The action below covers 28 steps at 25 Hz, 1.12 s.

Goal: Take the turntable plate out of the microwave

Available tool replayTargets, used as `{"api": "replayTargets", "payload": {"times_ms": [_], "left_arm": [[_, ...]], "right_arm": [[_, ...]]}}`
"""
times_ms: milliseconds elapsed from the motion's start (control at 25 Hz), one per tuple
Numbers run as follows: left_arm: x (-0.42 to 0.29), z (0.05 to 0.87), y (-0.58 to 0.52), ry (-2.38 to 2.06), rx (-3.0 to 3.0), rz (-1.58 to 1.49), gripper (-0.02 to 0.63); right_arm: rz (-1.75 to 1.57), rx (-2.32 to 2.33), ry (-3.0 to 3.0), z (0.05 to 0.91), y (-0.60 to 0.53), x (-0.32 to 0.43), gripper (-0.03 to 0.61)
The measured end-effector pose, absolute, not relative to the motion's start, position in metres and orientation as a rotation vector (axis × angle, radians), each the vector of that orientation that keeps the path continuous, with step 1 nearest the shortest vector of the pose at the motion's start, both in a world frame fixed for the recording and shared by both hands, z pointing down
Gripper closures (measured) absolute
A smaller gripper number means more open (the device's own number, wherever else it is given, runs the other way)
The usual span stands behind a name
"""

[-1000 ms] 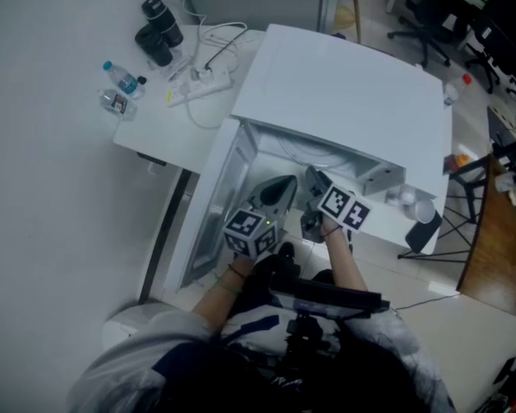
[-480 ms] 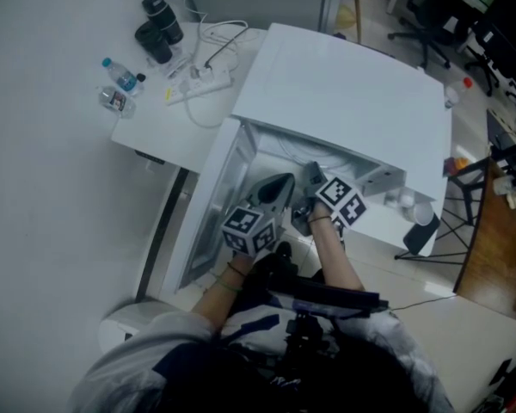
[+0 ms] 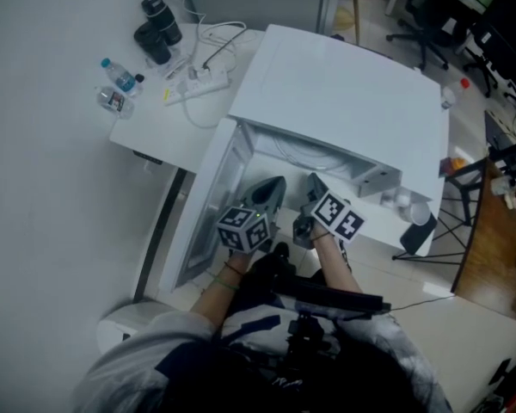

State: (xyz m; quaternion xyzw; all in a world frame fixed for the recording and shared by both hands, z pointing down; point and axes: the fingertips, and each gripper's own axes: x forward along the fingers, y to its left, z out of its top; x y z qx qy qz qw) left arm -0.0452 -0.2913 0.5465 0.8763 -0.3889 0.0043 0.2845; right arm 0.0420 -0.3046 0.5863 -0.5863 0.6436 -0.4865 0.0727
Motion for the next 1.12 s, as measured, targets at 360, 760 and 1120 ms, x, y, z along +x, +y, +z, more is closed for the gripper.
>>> {"api": "replayTargets", "payload": {"times_ms": [360, 760, 1120], "left_arm": [[-0.041, 0.545, -0.29, -1.038, 2.347, -0.006, 0.611], [-0.044, 0.547, -0.295, -1.042, 2.327, -0.011, 0.611], [-0.049, 0.553, -0.292, -1.041, 2.304, -0.013, 0.611]], "right_arm": [[-1.705, -1.526, 1.715, 0.599, -0.323, 0.032, 0.464], [-1.809, -1.472, 1.412, 0.614, -0.334, 0.045, 0.488], [-1.699, -1.485, 1.432, 0.6, -0.322, 0.057, 0.534]]}}
